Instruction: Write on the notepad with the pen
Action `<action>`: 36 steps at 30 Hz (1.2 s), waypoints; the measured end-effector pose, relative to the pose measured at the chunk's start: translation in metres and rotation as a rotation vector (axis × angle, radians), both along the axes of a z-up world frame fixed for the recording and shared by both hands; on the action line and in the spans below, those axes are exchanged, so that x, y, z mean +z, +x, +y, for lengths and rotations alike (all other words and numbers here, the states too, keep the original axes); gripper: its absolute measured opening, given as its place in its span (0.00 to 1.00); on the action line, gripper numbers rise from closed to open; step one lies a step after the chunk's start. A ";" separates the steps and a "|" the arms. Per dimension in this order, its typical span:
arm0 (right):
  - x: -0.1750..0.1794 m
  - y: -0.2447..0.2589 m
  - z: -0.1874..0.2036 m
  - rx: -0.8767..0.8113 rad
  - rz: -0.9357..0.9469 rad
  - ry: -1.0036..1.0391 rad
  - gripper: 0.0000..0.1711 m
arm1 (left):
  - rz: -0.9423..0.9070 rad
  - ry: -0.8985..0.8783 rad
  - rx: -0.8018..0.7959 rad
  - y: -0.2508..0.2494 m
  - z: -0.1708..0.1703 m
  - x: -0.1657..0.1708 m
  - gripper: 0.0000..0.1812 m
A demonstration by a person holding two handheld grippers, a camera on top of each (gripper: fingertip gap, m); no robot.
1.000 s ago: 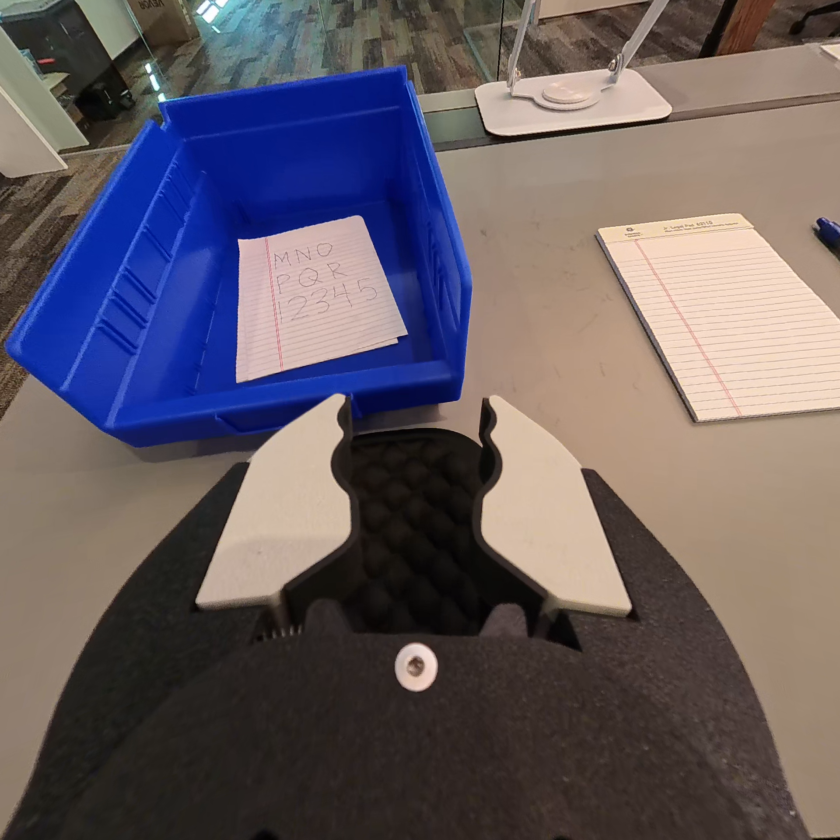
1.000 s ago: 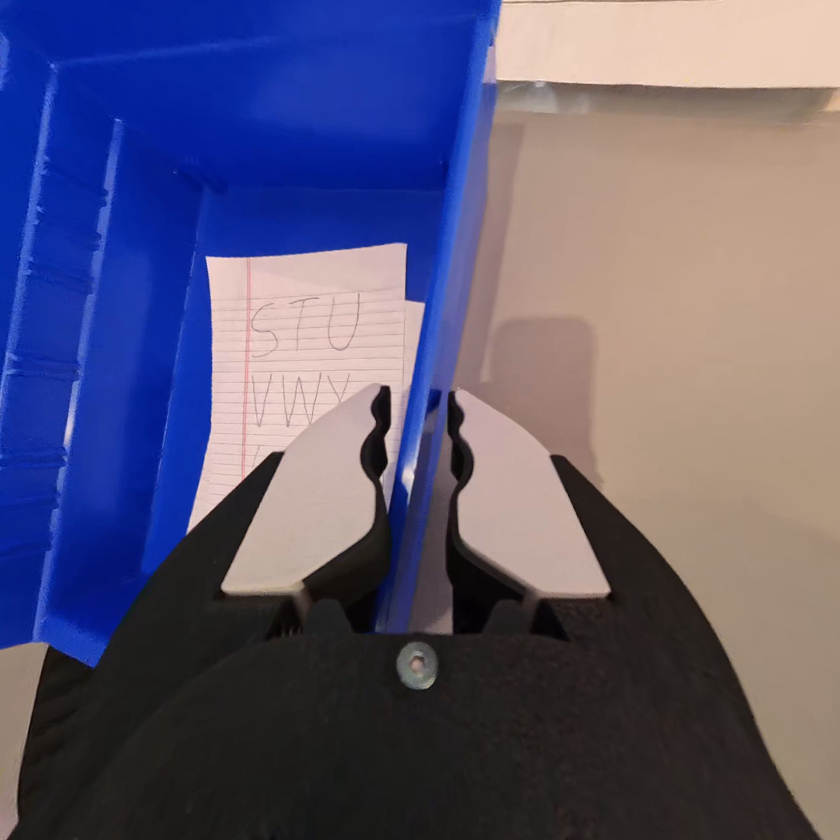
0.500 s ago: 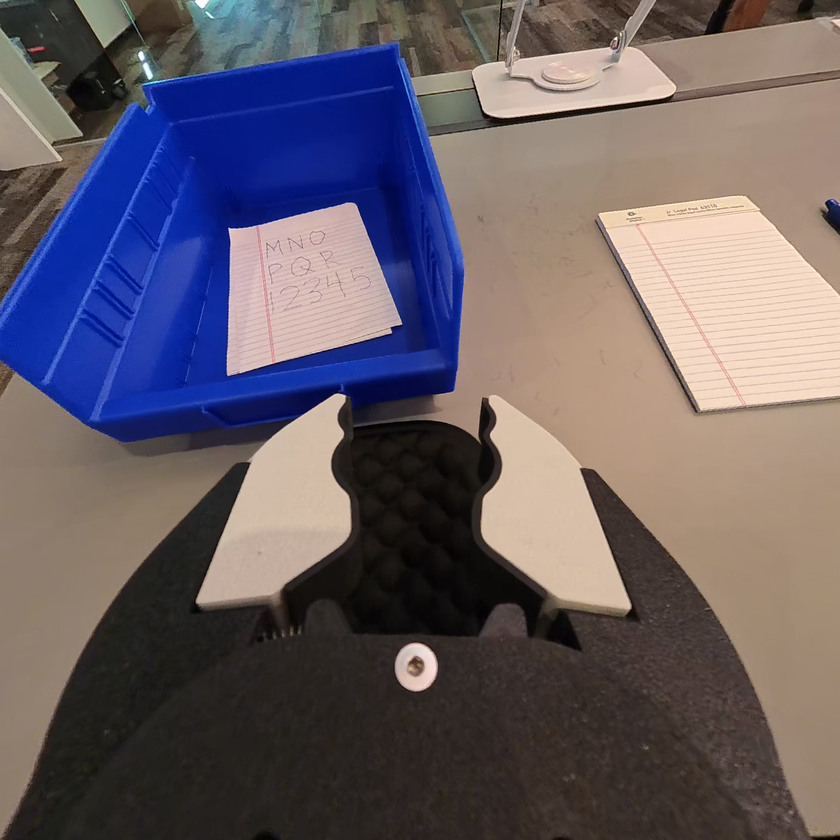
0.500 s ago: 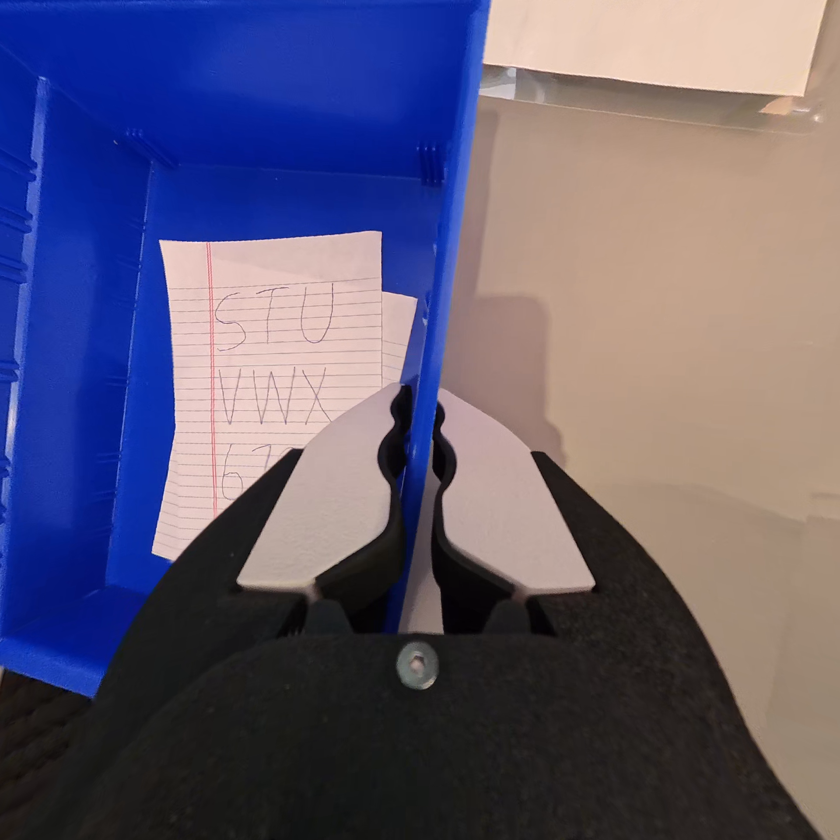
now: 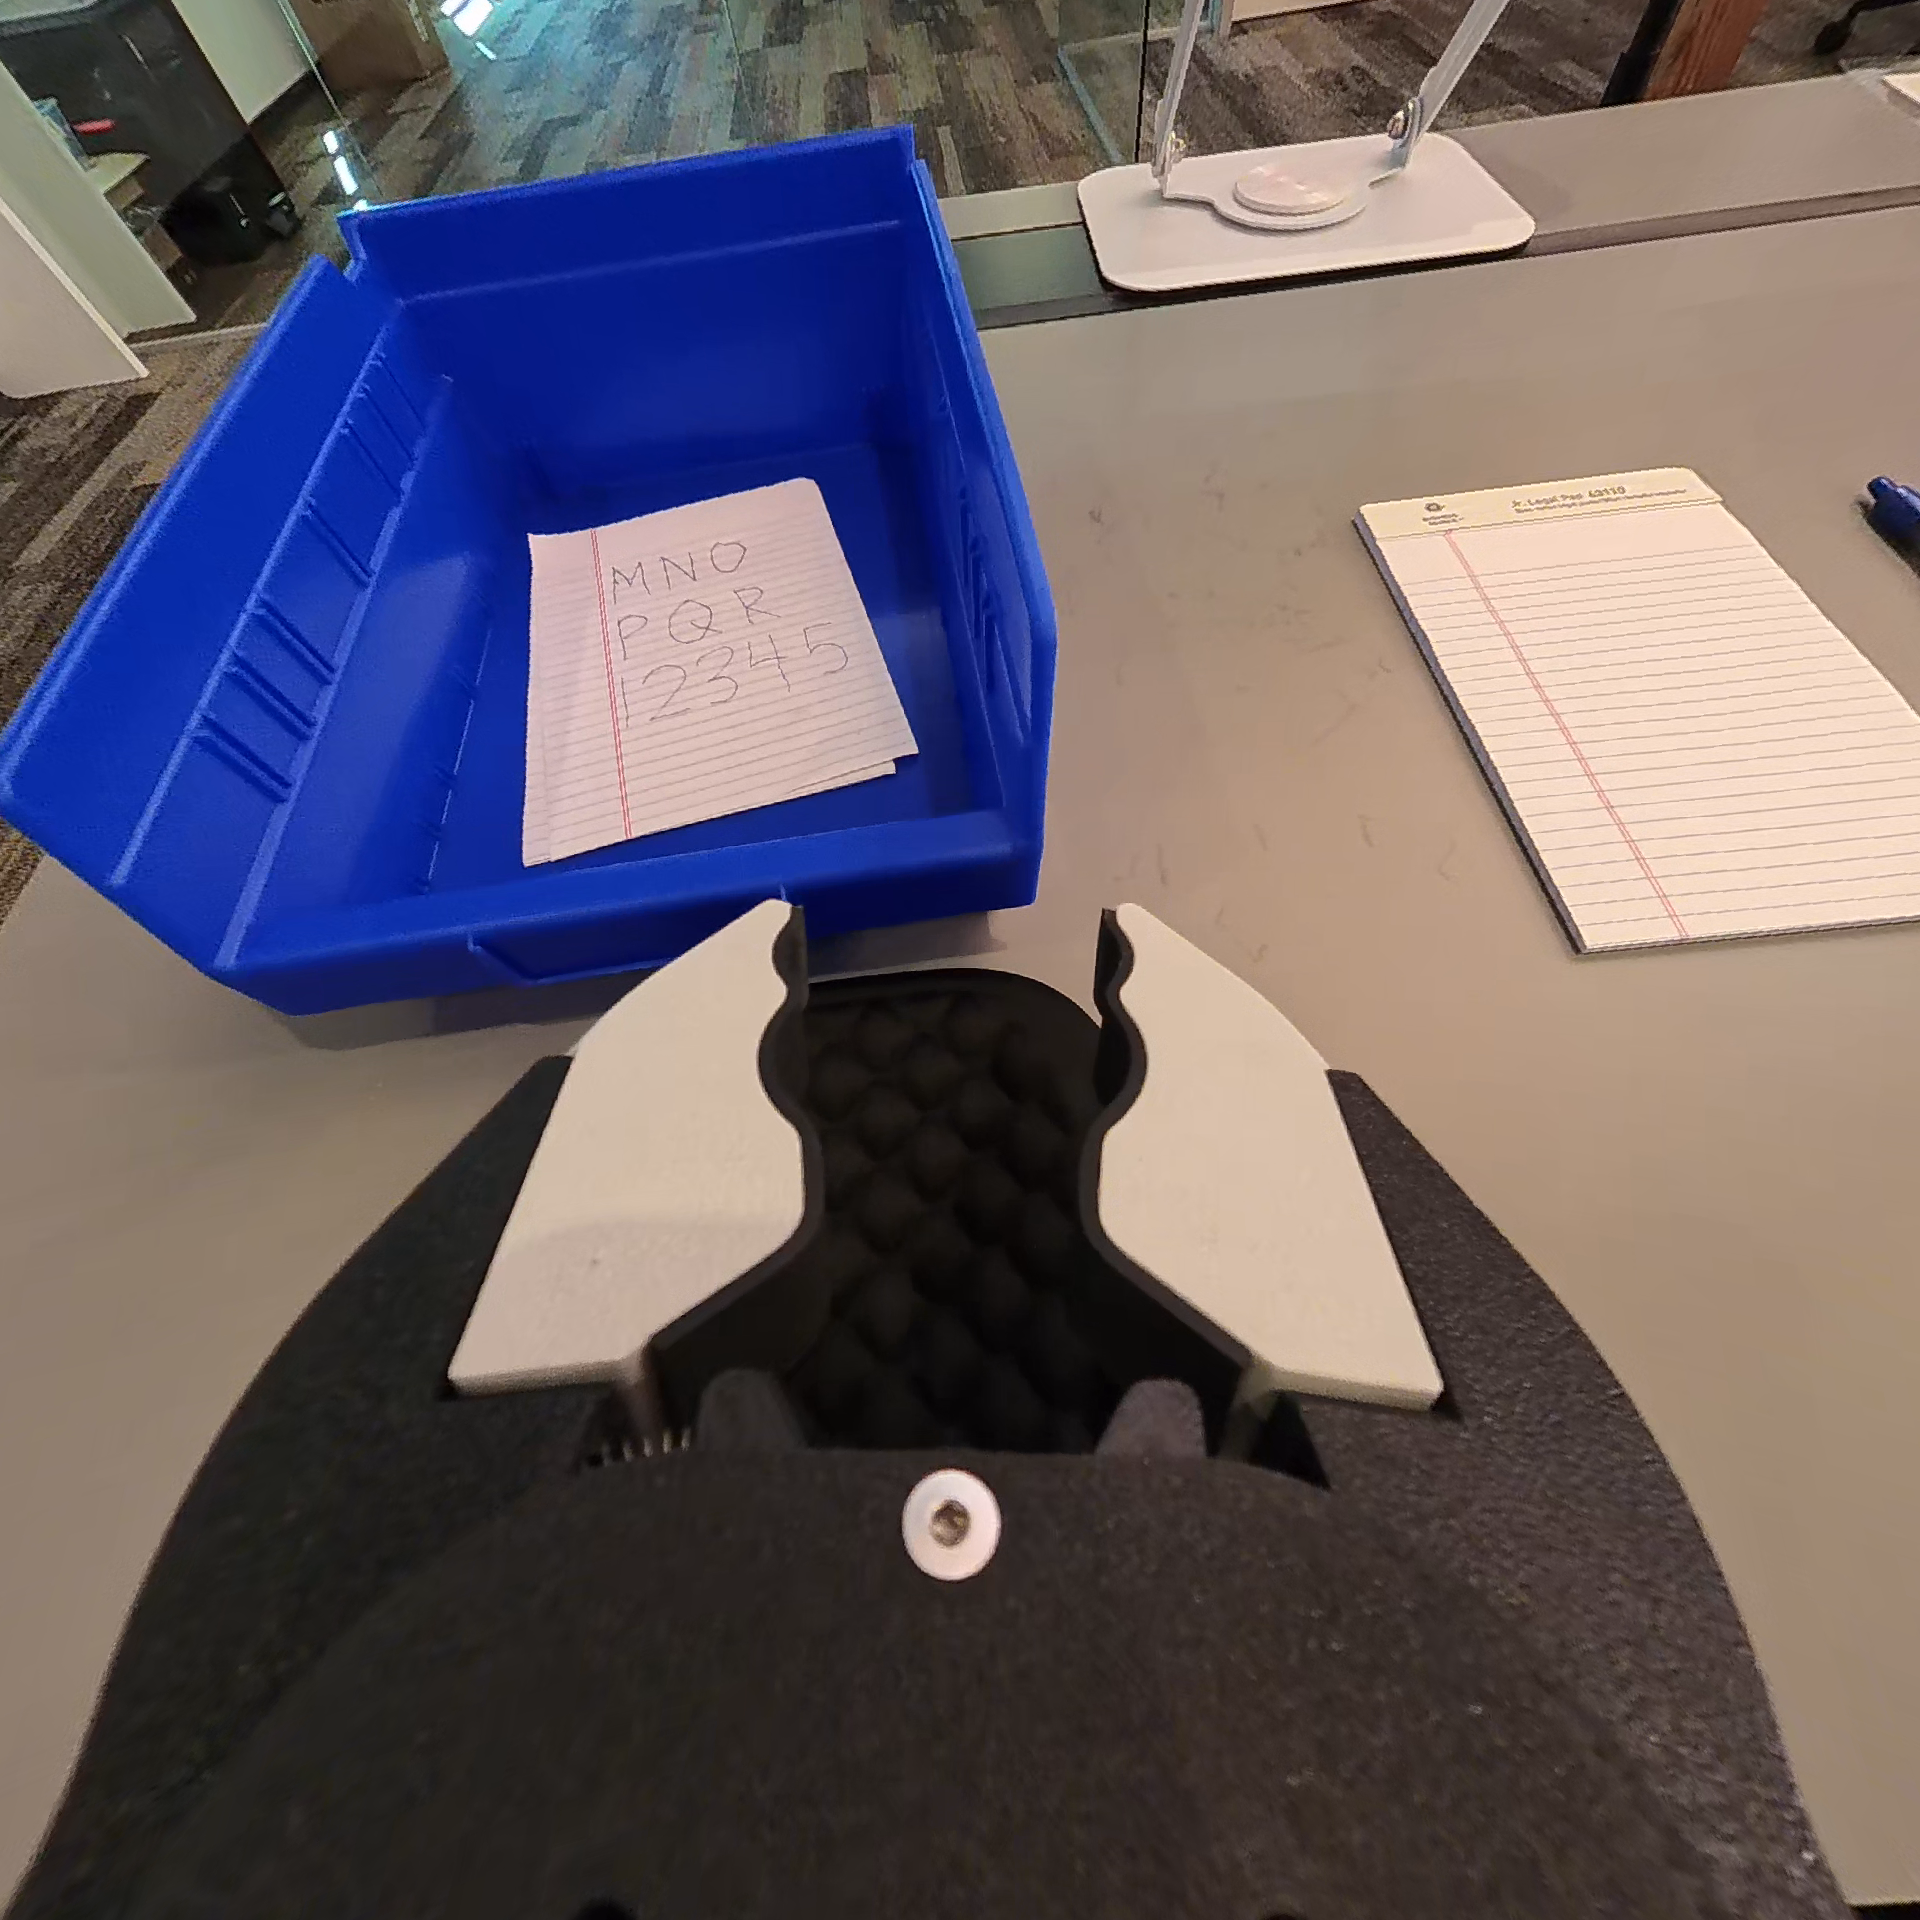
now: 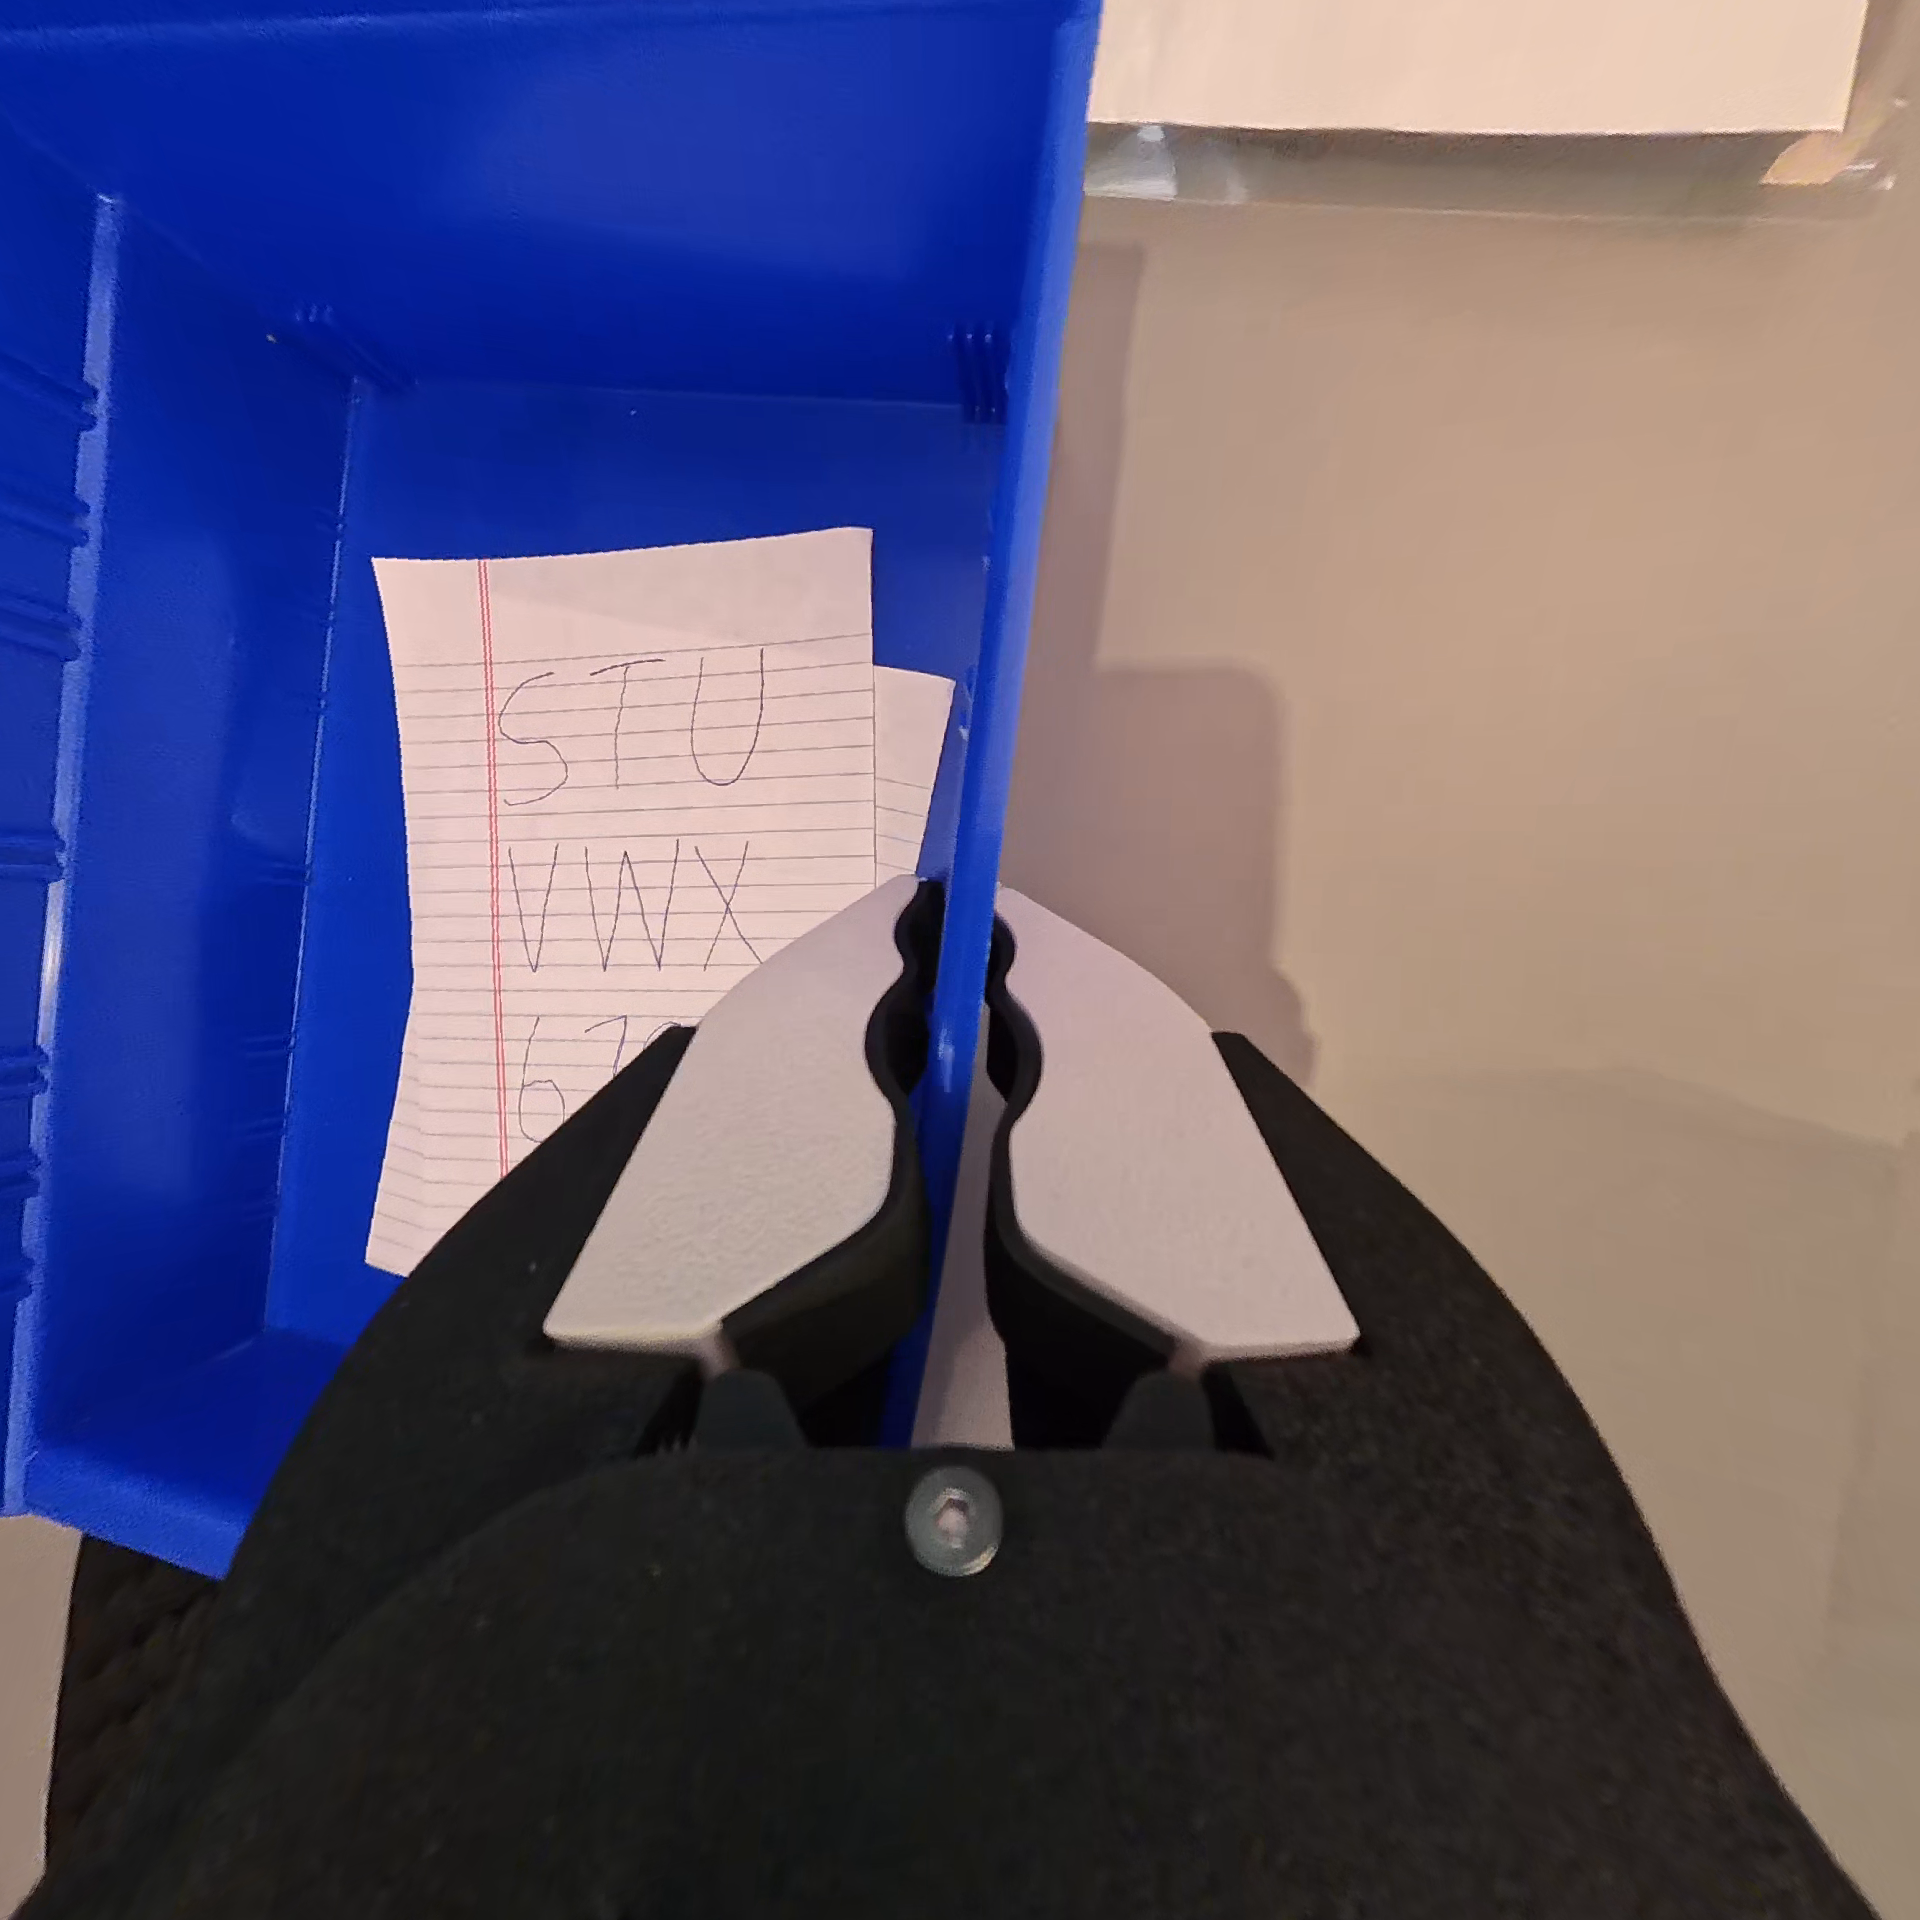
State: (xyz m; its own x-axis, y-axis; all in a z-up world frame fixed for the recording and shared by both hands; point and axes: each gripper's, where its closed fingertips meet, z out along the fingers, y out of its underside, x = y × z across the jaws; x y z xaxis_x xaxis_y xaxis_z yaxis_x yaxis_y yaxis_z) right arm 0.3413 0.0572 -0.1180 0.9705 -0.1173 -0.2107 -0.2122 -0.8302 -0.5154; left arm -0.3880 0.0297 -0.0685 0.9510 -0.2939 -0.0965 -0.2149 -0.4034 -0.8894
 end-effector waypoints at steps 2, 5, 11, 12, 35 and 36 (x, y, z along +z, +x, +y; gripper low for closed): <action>0.000 -0.001 -0.001 0.003 0.007 0.002 0.03 | -0.001 0.002 0.000 0.000 0.000 0.001 0.29; 0.000 -0.001 -0.001 0.002 0.010 0.003 0.03 | -0.001 0.005 0.001 0.000 0.000 0.002 0.29; 0.000 -0.001 -0.001 0.003 0.020 0.007 0.04 | -0.001 0.005 0.000 0.001 0.001 0.002 0.29; 0.000 -0.001 -0.001 0.002 0.021 0.007 0.04 | -0.002 0.006 0.000 0.001 0.001 0.002 0.29; 0.001 -0.006 0.002 -0.001 0.050 0.014 0.08 | 0.026 0.032 0.000 0.005 0.015 0.020 0.30; 0.001 -0.005 0.002 -0.005 0.054 0.016 0.09 | 0.028 0.032 -0.002 0.006 0.016 0.021 0.30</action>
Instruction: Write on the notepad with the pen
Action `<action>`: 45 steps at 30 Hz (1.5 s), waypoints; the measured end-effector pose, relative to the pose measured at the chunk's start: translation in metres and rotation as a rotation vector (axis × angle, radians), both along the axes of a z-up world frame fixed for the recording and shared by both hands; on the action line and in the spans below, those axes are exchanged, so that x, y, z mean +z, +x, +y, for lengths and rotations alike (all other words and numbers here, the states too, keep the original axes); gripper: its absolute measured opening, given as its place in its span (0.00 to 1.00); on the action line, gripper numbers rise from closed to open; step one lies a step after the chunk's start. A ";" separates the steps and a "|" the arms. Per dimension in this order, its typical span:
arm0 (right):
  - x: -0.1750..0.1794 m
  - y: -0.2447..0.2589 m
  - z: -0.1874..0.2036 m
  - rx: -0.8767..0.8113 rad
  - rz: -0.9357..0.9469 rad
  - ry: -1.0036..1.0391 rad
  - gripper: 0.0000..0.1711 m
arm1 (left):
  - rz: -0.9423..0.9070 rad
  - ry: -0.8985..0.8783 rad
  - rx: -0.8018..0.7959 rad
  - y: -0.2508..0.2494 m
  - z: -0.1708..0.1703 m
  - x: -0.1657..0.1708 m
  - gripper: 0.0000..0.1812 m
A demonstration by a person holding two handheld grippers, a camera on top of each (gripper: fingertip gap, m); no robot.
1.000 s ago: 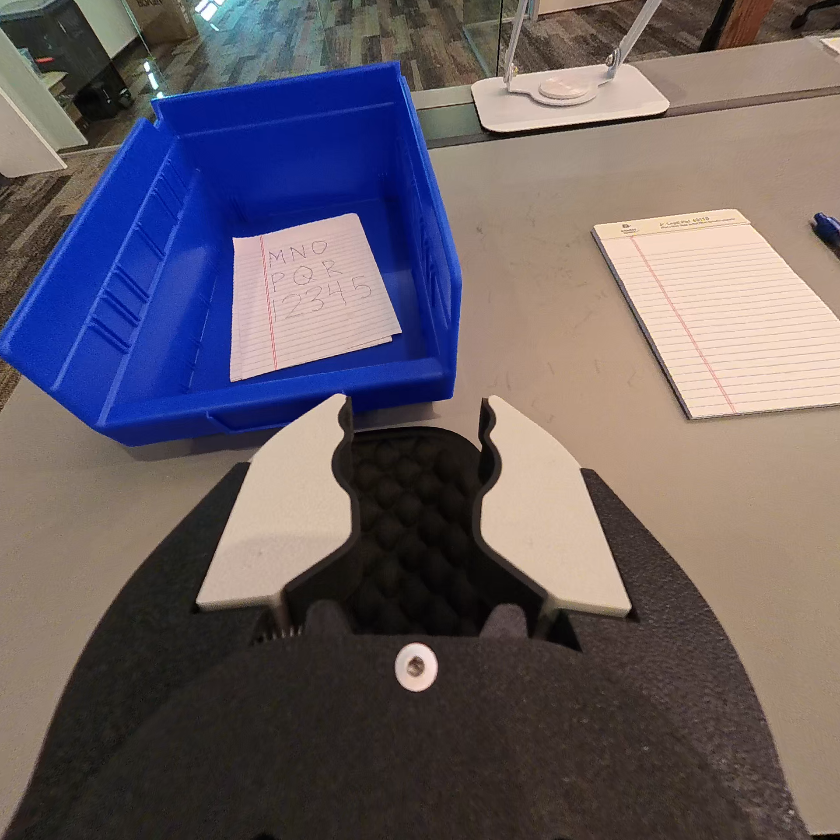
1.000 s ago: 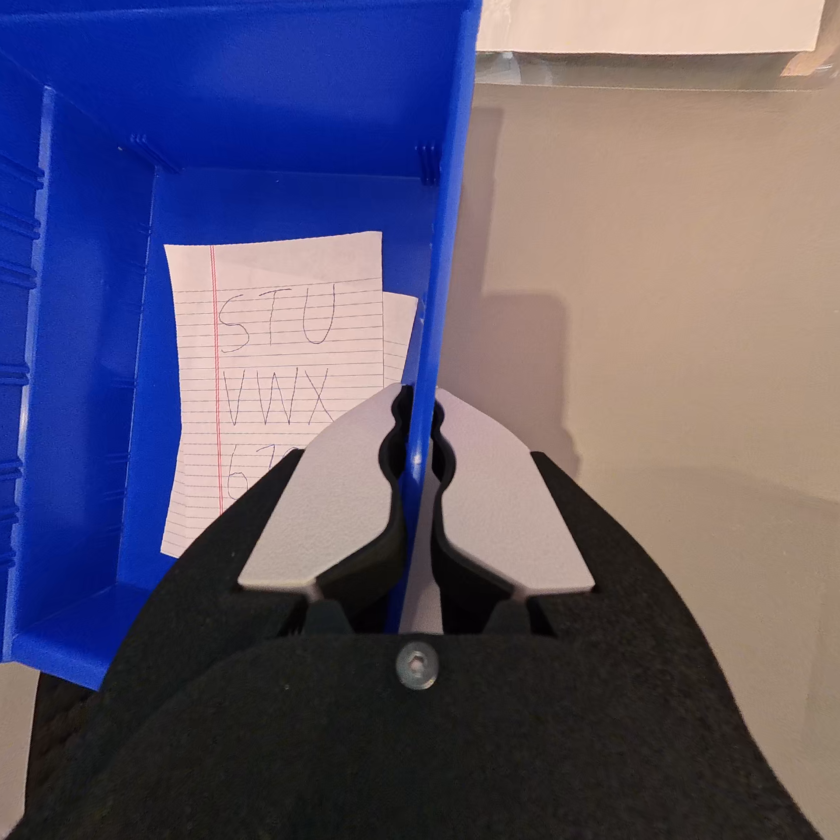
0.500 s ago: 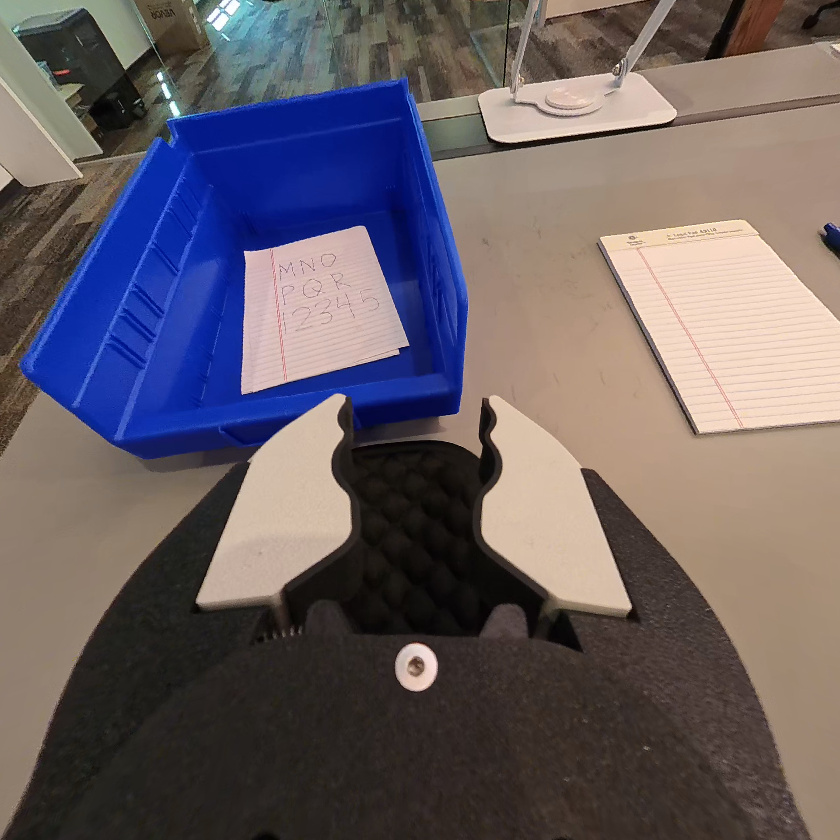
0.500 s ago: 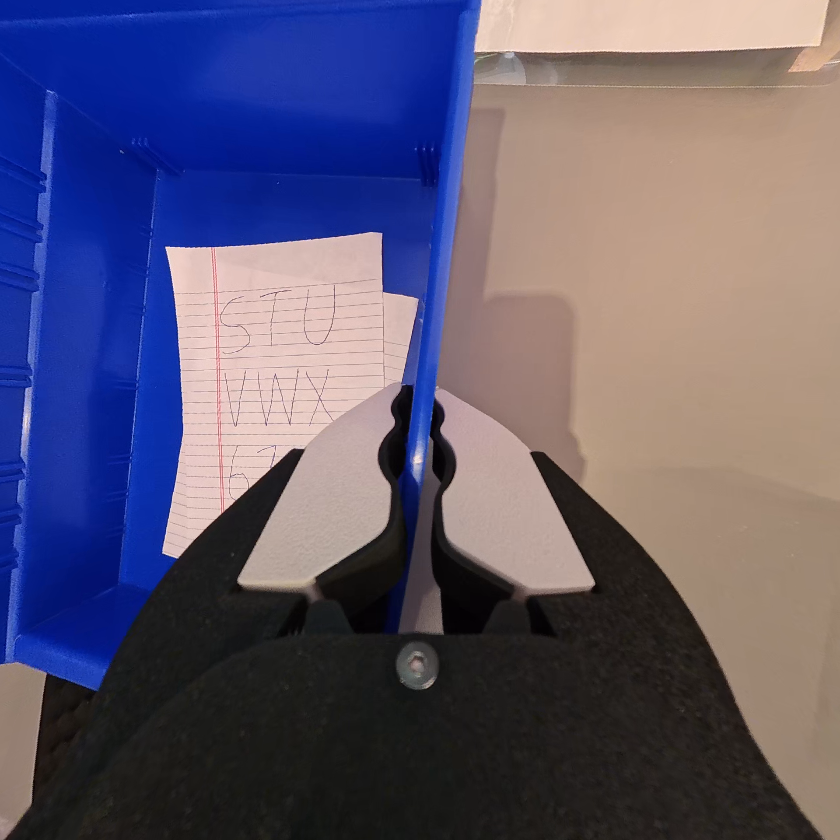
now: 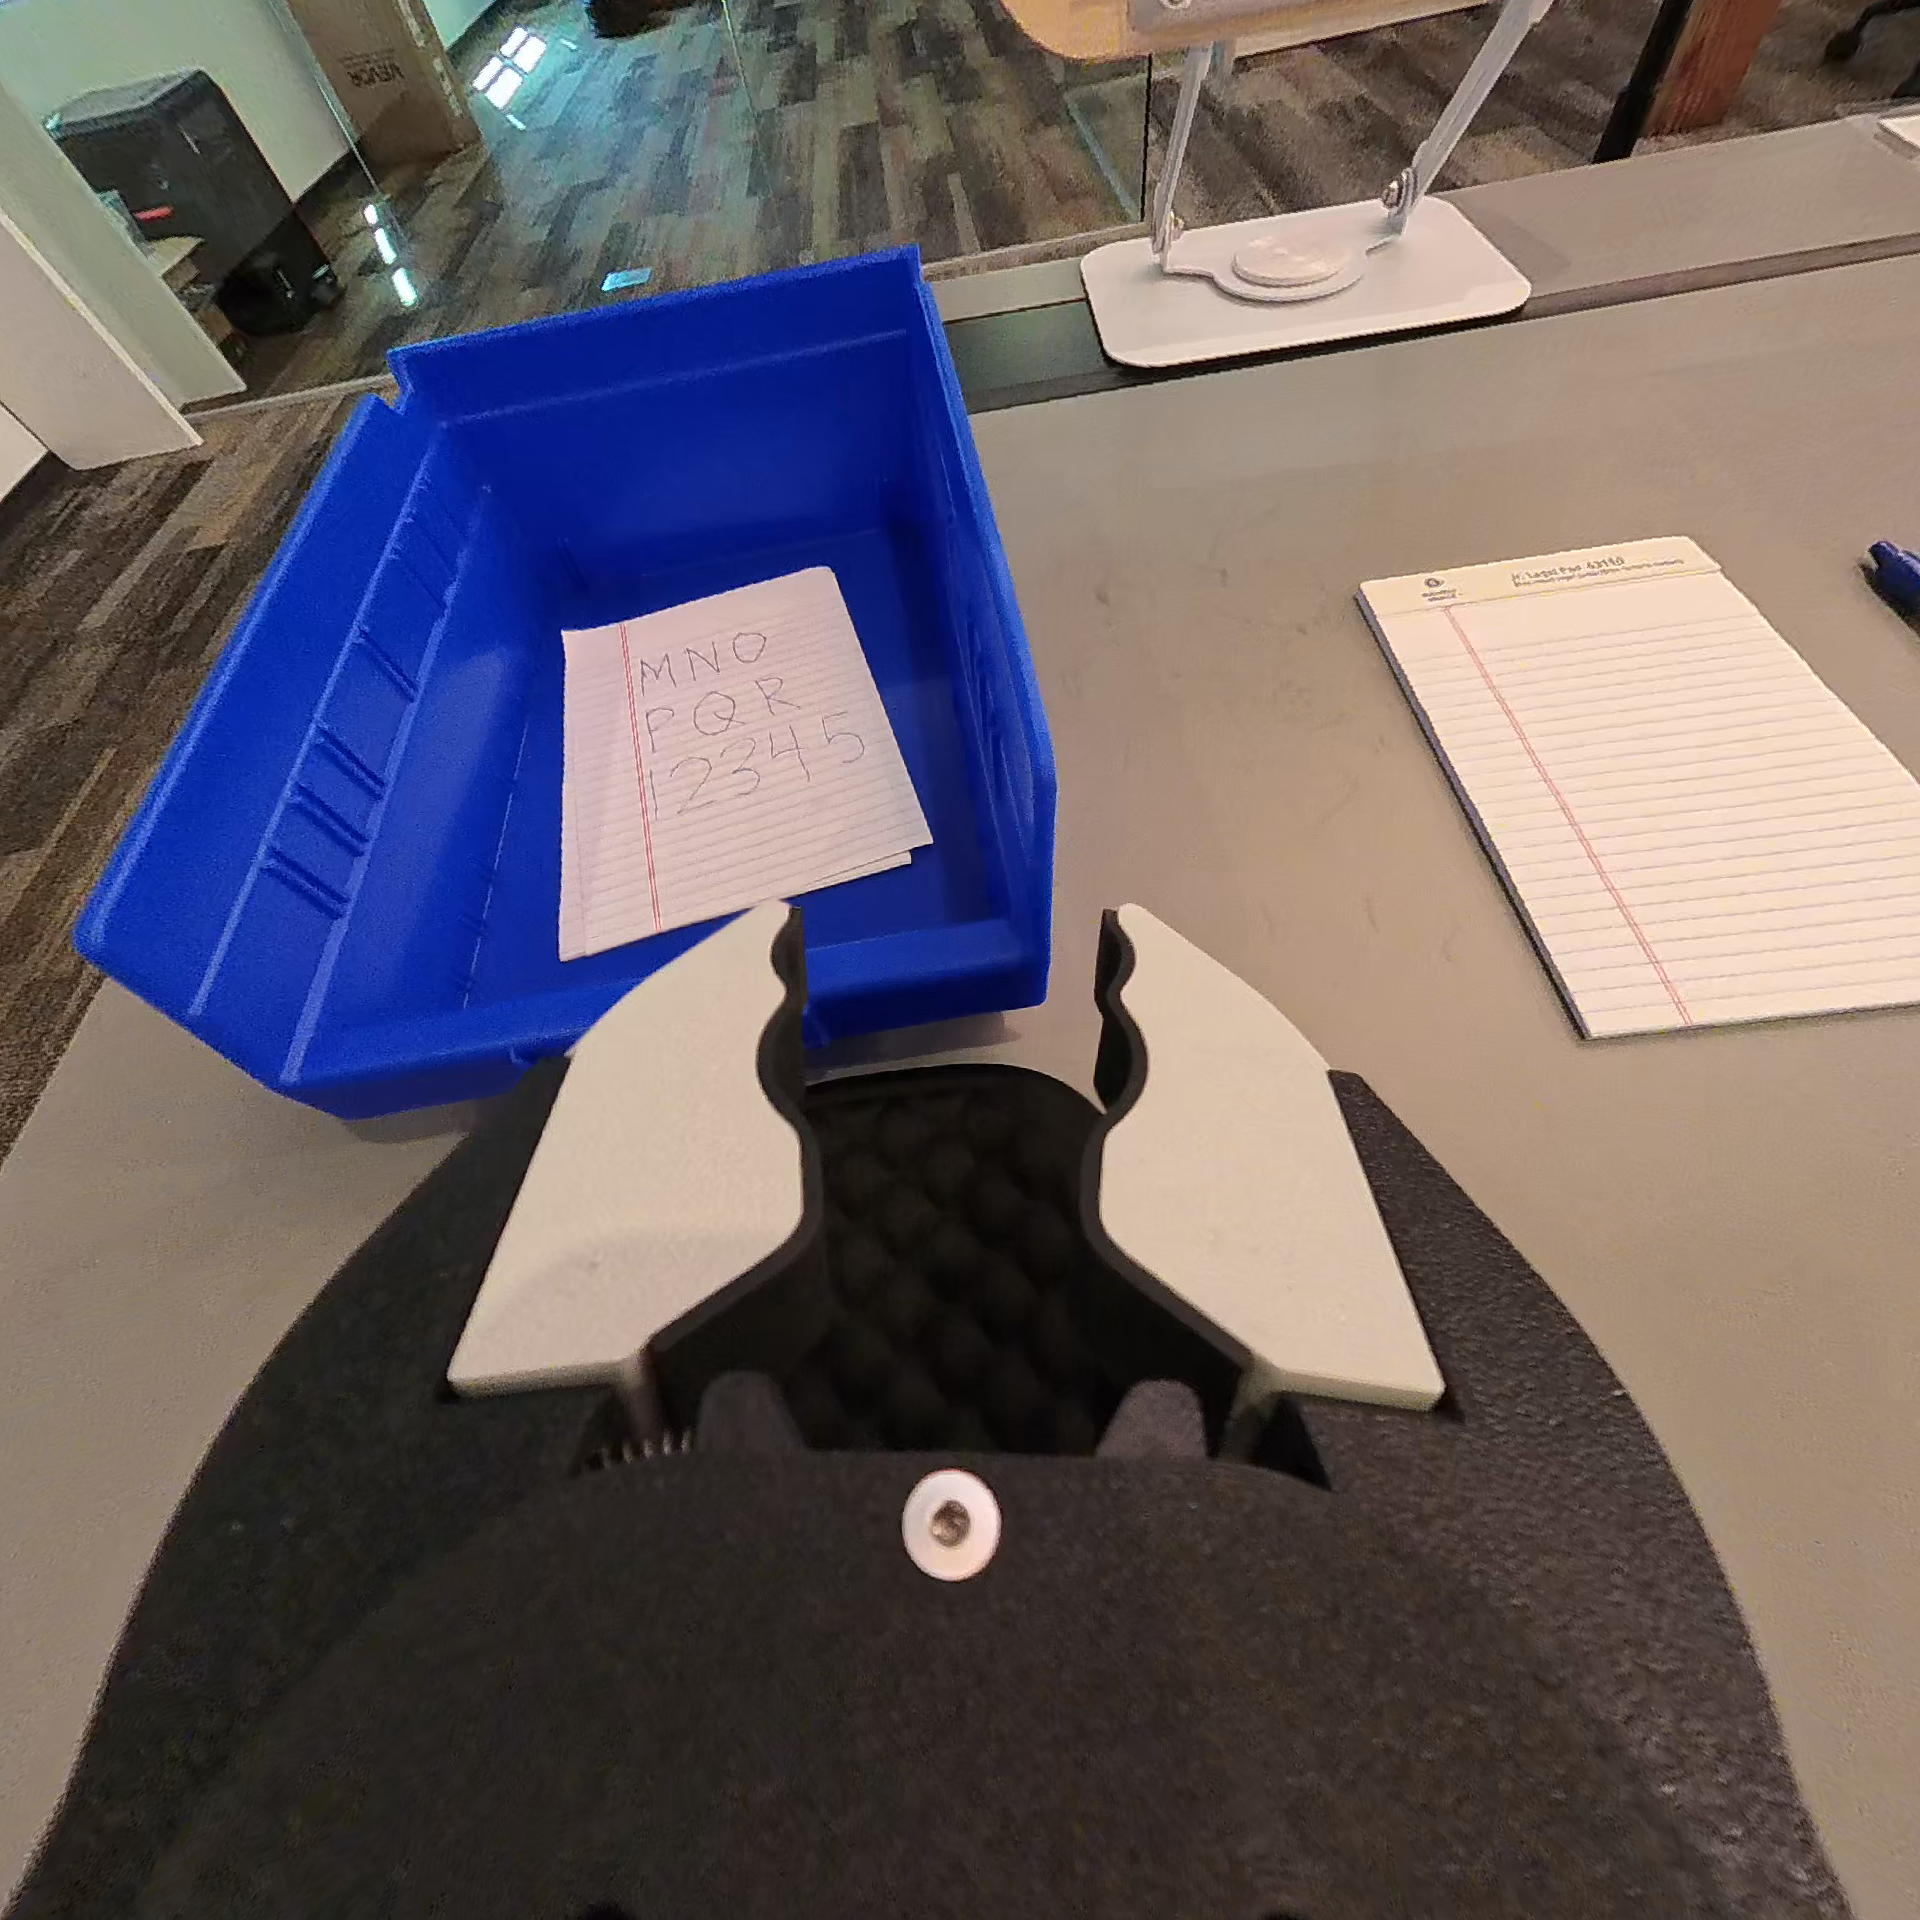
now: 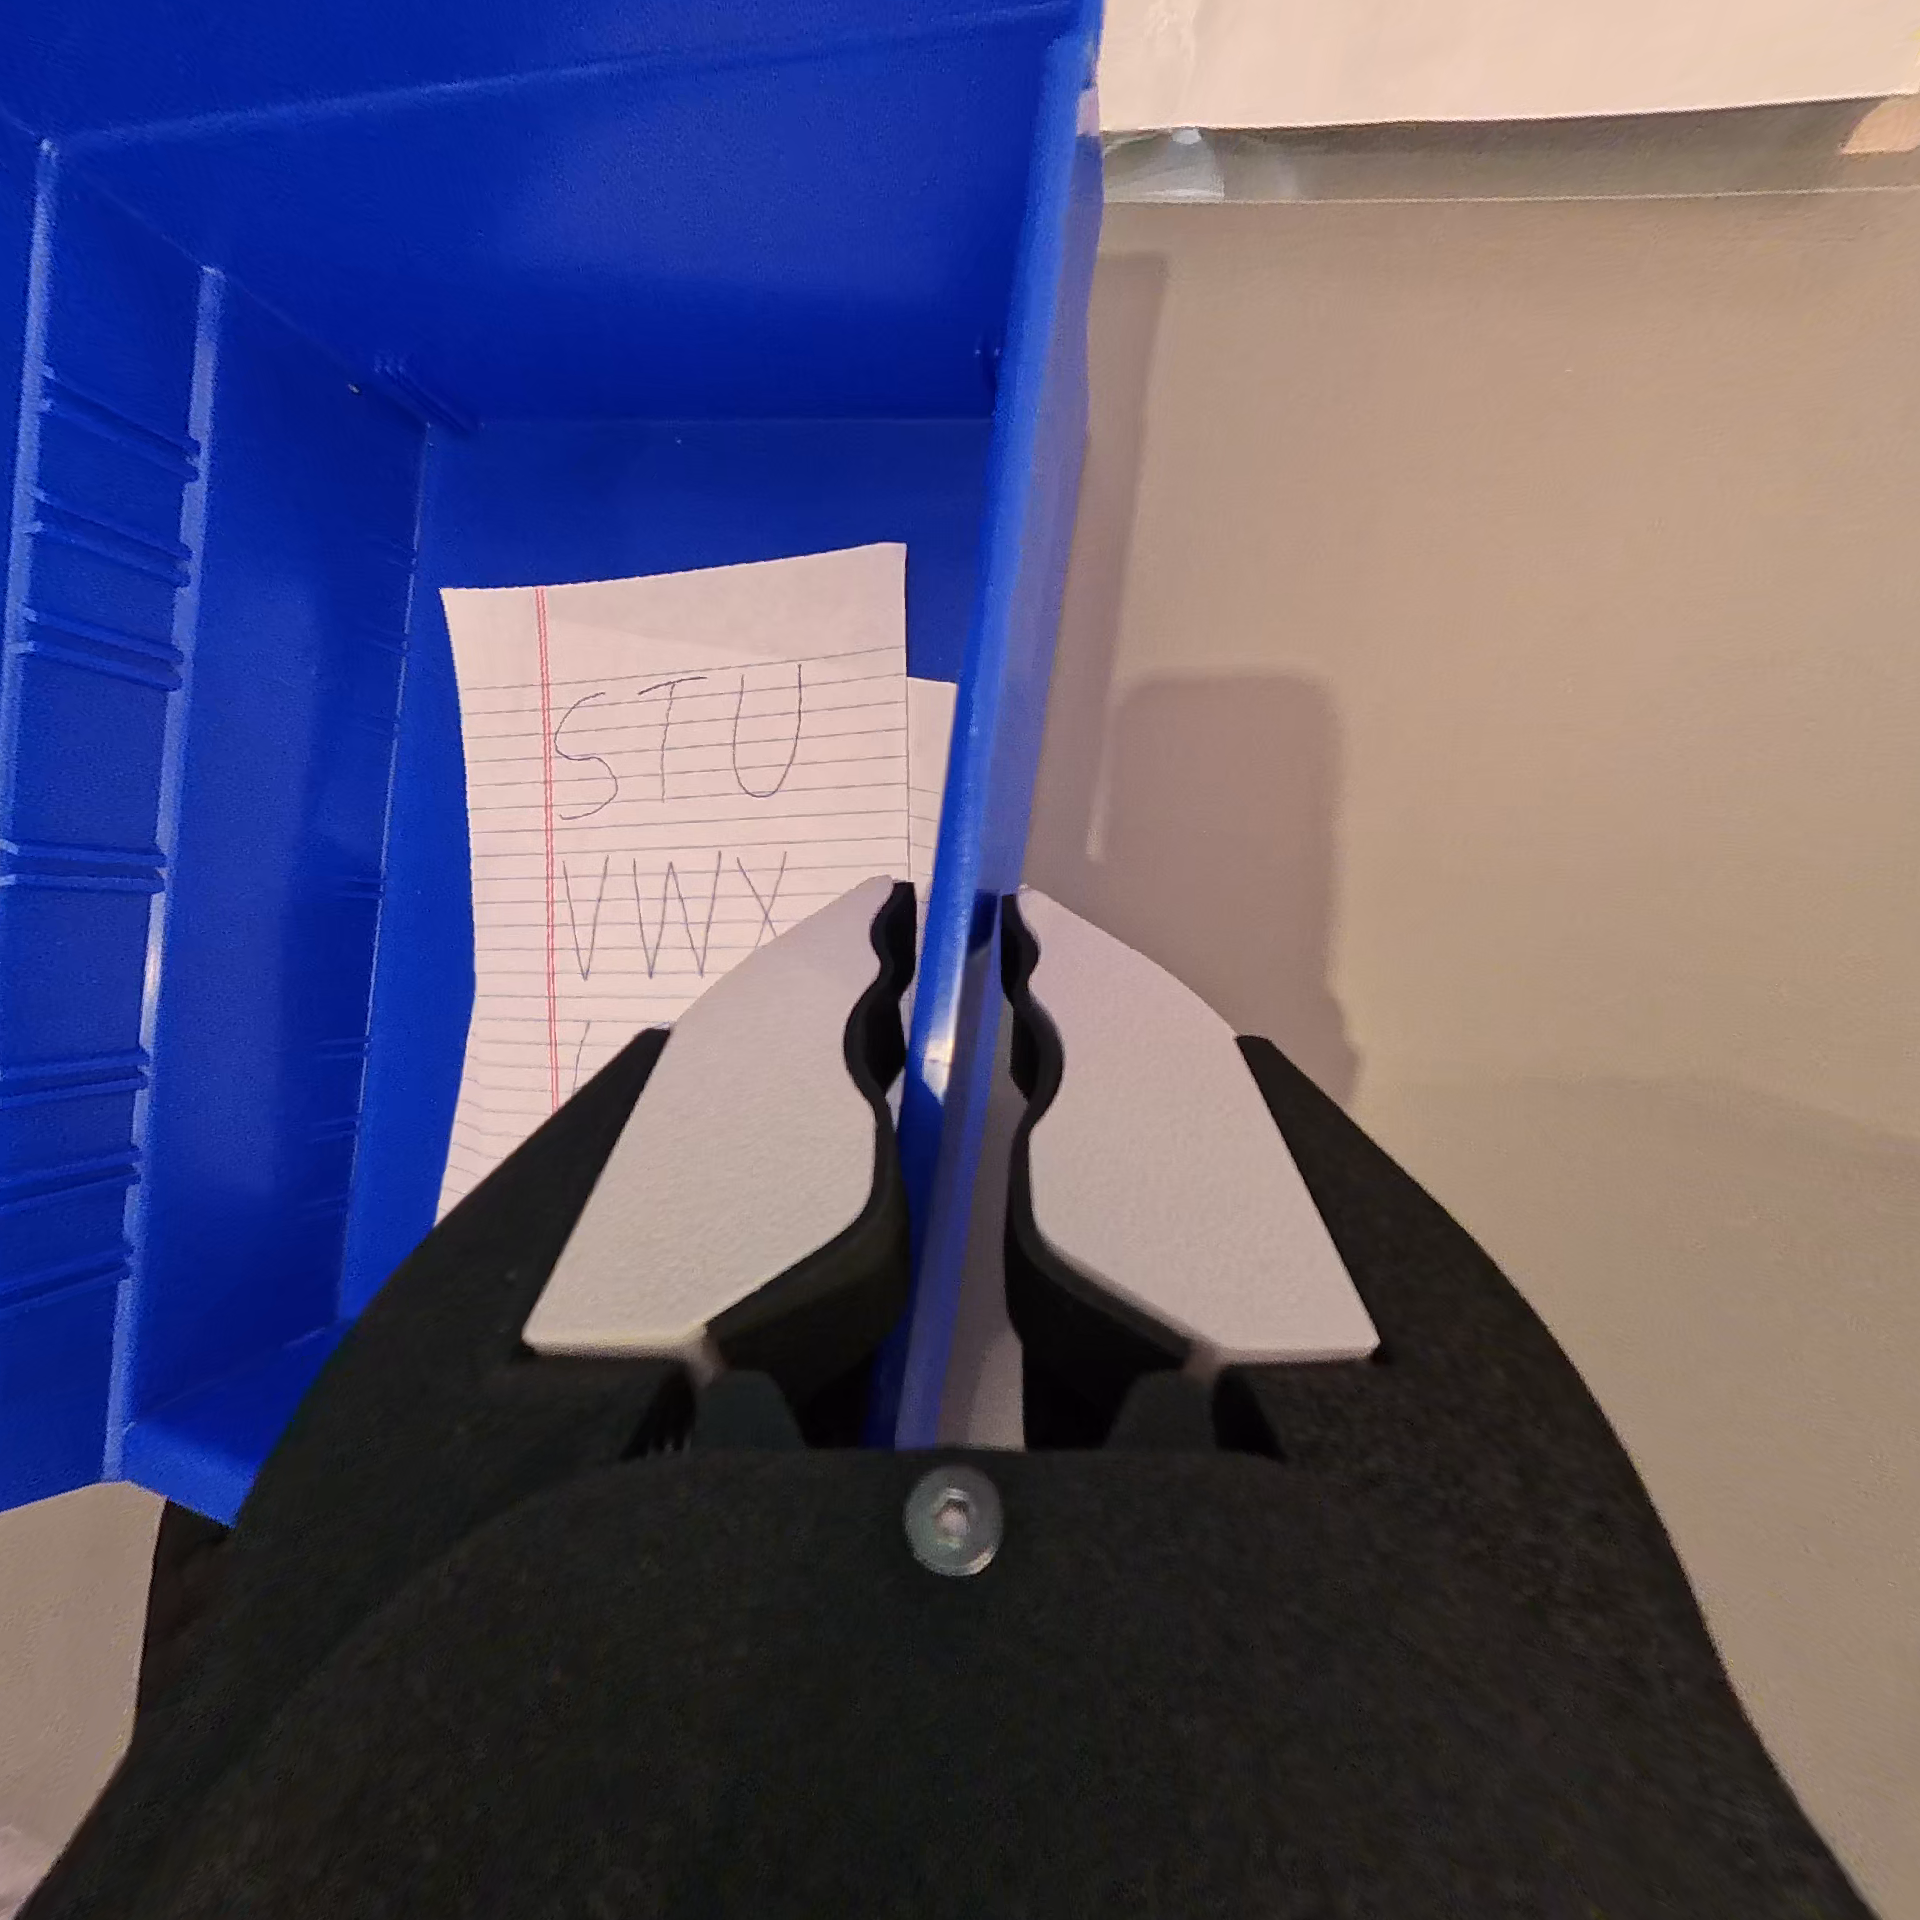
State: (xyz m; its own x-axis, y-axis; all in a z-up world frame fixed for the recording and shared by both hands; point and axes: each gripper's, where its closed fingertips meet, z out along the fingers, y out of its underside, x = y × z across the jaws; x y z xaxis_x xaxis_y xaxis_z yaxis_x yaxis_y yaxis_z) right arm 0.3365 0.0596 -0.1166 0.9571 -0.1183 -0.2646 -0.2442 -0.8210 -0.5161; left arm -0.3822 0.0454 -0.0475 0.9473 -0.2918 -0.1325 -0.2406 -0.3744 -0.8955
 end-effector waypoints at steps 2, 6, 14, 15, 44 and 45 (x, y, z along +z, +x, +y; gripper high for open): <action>-0.001 0.005 0.000 -0.025 -0.018 -0.006 0.15 | 0.004 -0.004 -0.004 0.002 0.002 0.001 0.30; 0.000 0.008 0.003 -0.026 -0.030 0.012 0.14 | 0.006 -0.008 -0.014 0.007 0.008 0.003 0.30; 0.001 0.007 0.004 -0.006 -0.054 0.018 0.05 | 0.022 -0.058 0.018 0.011 0.027 -0.008 0.32; 0.001 0.006 0.004 -0.006 -0.049 0.021 0.06 | 0.030 -0.058 0.028 0.010 0.030 -0.010 0.32; 0.004 0.007 0.005 -0.023 0.012 0.057 0.13 | 0.056 -0.101 0.038 0.021 0.073 -0.030 0.31; 0.004 0.011 0.004 -0.041 -0.007 0.053 0.16 | 0.050 -0.086 0.038 0.021 0.072 -0.027 0.31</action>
